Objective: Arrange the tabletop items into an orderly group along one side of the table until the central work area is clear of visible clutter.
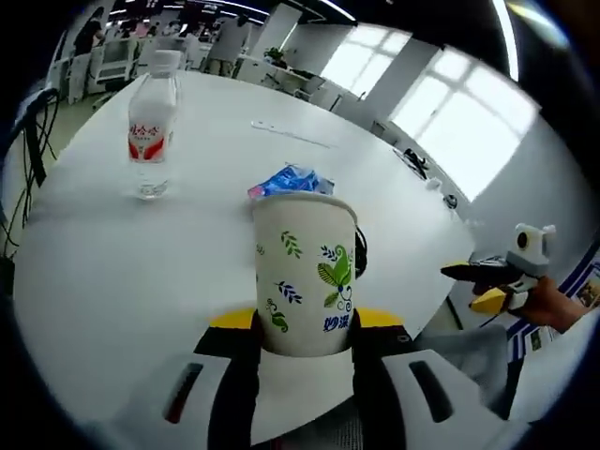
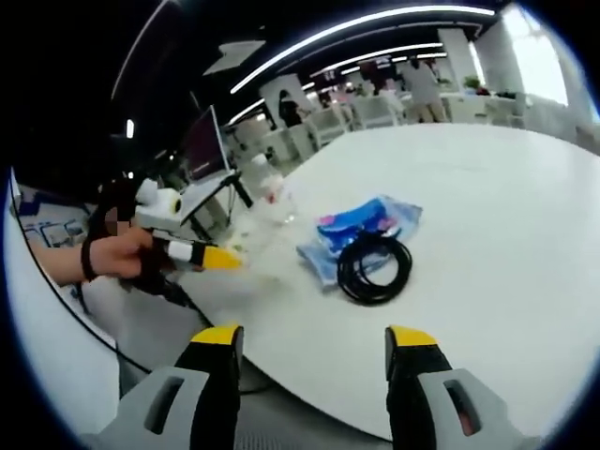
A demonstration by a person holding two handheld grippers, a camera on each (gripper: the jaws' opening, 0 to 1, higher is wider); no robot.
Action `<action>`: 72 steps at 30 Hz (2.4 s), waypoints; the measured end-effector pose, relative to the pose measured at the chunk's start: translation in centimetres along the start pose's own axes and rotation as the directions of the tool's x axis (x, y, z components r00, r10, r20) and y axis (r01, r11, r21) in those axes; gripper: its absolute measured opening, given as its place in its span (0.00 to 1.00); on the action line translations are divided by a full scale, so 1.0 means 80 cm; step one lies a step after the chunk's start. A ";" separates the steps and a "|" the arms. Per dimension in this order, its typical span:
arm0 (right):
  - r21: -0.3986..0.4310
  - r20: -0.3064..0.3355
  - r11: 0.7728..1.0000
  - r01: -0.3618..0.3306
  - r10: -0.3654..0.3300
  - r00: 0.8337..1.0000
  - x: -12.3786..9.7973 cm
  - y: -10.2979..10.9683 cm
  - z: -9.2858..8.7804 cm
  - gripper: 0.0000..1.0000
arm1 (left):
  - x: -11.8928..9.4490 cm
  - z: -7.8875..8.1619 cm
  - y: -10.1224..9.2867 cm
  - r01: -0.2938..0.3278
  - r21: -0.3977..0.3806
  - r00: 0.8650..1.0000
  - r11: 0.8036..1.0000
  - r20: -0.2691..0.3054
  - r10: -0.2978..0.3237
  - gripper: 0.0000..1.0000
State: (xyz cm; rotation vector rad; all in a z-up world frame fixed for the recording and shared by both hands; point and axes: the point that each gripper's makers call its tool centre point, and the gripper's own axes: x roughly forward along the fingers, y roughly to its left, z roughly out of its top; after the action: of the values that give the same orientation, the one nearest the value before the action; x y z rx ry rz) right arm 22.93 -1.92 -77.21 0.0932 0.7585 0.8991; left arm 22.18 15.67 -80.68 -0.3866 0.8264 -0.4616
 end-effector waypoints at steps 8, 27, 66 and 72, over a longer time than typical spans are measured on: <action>-0.022 -0.008 0.999 -0.049 0.048 0.999 0.014 0.015 0.010 0.61 | 0.006 -0.020 -0.026 0.039 -0.001 0.999 0.999 -0.021 -0.039 0.36; -0.053 -0.033 0.979 -0.196 0.195 0.980 0.050 0.073 0.032 0.56 | 0.019 -0.056 -0.103 0.124 0.220 0.985 0.968 -0.141 -0.094 0.36; 0.039 0.066 0.958 -0.284 0.281 0.958 0.044 0.093 0.028 0.04 | 0.049 -0.051 -0.140 0.236 0.640 0.960 0.731 -0.272 -0.072 0.37; 0.018 0.047 0.954 -0.298 0.297 0.954 0.049 0.094 0.029 0.01 | 0.048 -0.046 -0.136 0.193 0.620 0.969 0.761 -0.241 -0.049 0.37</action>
State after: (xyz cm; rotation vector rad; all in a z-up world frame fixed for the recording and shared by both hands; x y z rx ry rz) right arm 20.86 6.26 -74.81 0.2544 0.7256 1.1704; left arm 18.97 4.03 -79.87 0.2589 0.7960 -0.8870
